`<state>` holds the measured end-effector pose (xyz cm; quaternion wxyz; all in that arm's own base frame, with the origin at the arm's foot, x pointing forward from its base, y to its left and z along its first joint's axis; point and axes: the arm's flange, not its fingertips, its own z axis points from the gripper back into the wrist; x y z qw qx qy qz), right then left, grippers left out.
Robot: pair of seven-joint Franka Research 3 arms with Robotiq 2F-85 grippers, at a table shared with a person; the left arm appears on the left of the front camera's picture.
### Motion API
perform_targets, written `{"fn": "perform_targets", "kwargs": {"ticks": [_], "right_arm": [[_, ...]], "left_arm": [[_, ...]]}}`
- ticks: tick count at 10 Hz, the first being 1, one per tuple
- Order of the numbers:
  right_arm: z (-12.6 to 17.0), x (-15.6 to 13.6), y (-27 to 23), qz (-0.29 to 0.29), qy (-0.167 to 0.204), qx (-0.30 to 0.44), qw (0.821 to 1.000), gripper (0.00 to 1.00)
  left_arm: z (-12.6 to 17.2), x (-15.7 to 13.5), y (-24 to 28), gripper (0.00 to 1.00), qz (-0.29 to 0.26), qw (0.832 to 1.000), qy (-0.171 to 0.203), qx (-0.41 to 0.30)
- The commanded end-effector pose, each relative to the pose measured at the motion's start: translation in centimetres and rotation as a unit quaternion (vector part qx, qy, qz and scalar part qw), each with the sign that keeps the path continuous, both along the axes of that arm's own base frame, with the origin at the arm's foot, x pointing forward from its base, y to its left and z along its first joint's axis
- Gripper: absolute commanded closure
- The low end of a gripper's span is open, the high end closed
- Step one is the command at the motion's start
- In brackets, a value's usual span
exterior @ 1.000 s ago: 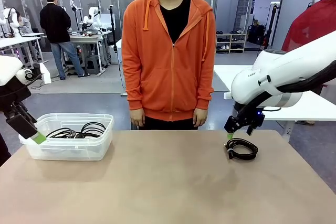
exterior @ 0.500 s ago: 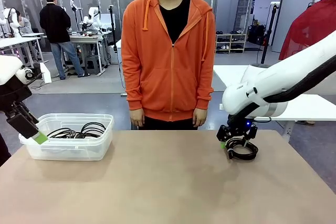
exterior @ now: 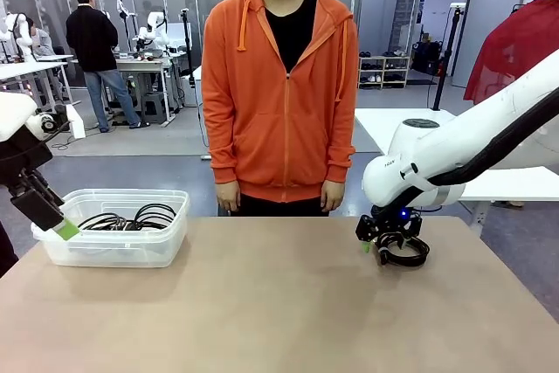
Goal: Organize and store the cables.
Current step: Place the USB Extension Cable into the Organizing box.
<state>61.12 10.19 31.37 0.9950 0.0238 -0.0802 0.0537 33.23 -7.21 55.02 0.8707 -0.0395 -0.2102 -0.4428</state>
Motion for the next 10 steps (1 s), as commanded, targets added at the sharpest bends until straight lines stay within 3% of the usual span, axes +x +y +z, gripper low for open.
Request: {"fn": "perform_targets", "kwargs": {"ticks": [1,3,4,5,7,10], "right_arm": [[-0.54,1.08,0.30,-0.023,-0.001,-0.004,1.000,0.00],[-1.19,1.33,0.30,-0.027,0.009,0.001,1.000,0.00],[-1.34,1.40,0.22,-0.027,0.010,-0.001,1.000,0.19],[-1.38,1.36,0.14,-0.019,0.009,-0.004,1.000,0.59],[-1.15,1.33,0.10,-0.021,0.012,-0.005,1.000,1.00],[-1.11,1.15,-0.03,-0.025,0.018,-0.014,0.999,0.96]], "left_arm": [[0.31,0.22,-0.14,0.00,0.010,1.000,0.004,0.008],[0.31,0.22,-0.14,0.00,0.010,1.000,0.004,0.008],[0.31,0.22,-0.14,0.00,0.010,1.000,0.004,0.008],[0.31,0.22,-0.14,0.00,0.010,1.000,0.004,0.008],[0.31,0.22,-0.14,0.00,0.010,1.000,0.004,0.008],[0.31,0.22,-0.14,0.00,0.010,1.000,0.004,0.008]]}}
